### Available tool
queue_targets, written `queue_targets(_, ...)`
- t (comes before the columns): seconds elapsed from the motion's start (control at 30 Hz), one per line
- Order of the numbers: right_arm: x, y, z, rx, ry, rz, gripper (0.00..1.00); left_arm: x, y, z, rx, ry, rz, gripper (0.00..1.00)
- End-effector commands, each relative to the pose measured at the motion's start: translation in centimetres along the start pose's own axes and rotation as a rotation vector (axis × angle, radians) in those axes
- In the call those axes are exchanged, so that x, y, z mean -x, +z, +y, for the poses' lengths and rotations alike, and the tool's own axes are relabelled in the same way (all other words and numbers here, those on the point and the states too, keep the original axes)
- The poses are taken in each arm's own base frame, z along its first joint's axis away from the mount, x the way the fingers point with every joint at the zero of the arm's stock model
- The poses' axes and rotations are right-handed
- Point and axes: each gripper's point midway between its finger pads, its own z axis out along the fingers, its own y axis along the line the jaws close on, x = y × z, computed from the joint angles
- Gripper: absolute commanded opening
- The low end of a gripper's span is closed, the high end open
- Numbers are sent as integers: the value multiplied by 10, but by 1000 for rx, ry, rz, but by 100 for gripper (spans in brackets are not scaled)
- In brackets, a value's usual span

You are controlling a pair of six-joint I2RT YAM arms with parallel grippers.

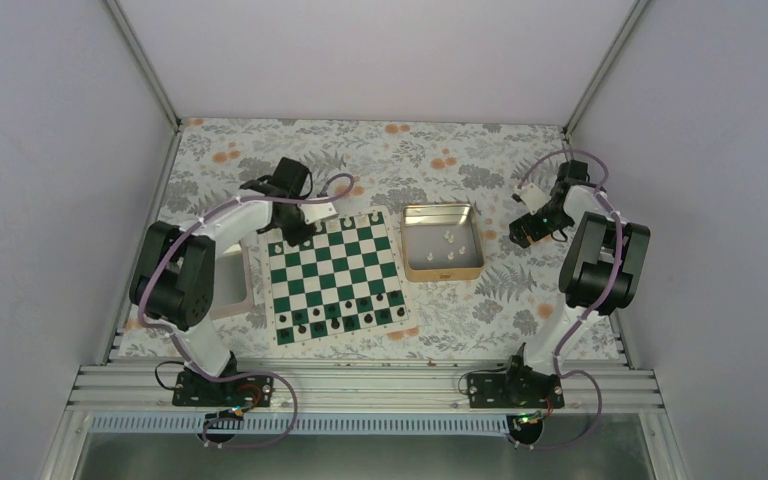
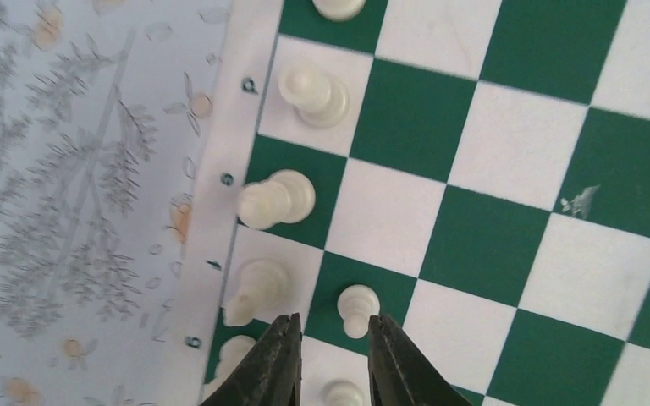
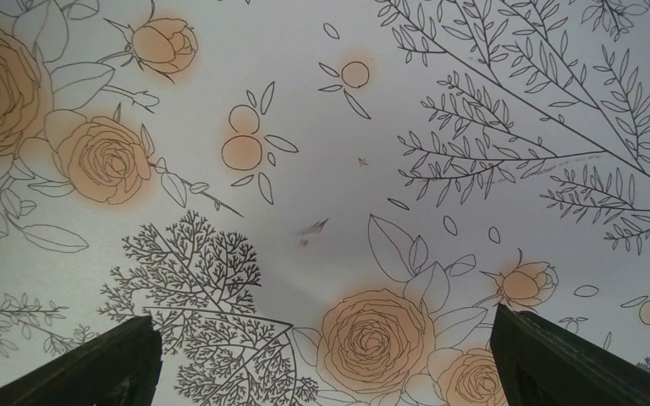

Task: Set up the chess pieces on the board
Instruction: Place the chess piece on the chessboard, then pick up the chess piece from the storage box.

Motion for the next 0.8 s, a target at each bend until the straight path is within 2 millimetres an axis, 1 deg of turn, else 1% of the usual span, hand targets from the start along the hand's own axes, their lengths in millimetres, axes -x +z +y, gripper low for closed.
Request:
queue_targets(0.0, 0, -3, -5, -6, -1, -8, 100, 36, -45, -5, -4, 57, -73, 23)
queue_targets(0.07, 1, -3, -5, -7, -1, -12, 100, 56, -58, -15, -10, 100, -88, 26)
queue_targets(0.17, 1, -4, -5, -5, -2, -16, 100, 97, -79, -27, -9, 167, -149, 27)
queue_targets(0.23, 2, -5, -5, -6, -3, -20, 100, 128, -90, -35, -19, 208, -202, 28)
queue_targets(0.27, 2, -5, -4, -4, -4, -20, 100, 149, -101, -36, -13, 228, -249, 31)
queue_targets(0.3, 3, -5, -4, -4, -3, -22, 100, 165, -105, -40, -20, 248, -279, 35)
queue_targets(0.37, 3, -7, -4, -2, -5, -24, 100, 195, -107, -51, -29, 295, -328, 37)
queue_targets(0.4, 3, -7, -3, -1, -6, -25, 100, 208, -106, -57, -34, 316, -348, 37)
queue_targets(0.47, 4, -7, -3, 2, -8, -29, 100, 232, -95, -72, -55, 360, -369, 41)
queue_targets(0.53, 4, -7, -3, 4, -5, -30, 100, 250, -78, -87, -71, 400, -357, 43)
queue_targets(0.57, 5, -8, -3, 3, -8, -31, 100, 257, -68, -98, -93, 423, -350, 43)
queue_targets(0.6, 4, -7, -3, 4, -6, -30, 100, 265, -61, -105, -113, 438, -356, 43)
queue_targets(0.67, 4, -7, -2, 7, -9, -31, 100, 278, -47, -119, -158, 463, -365, 44)
queue_targets(0.7, 4, -7, -2, 8, -8, -32, 100, 282, -37, -127, -183, 476, -359, 44)
queue_targets(0.77, 3, -6, -1, 13, -7, -29, 100, 287, -23, -141, -223, 501, -343, 45)
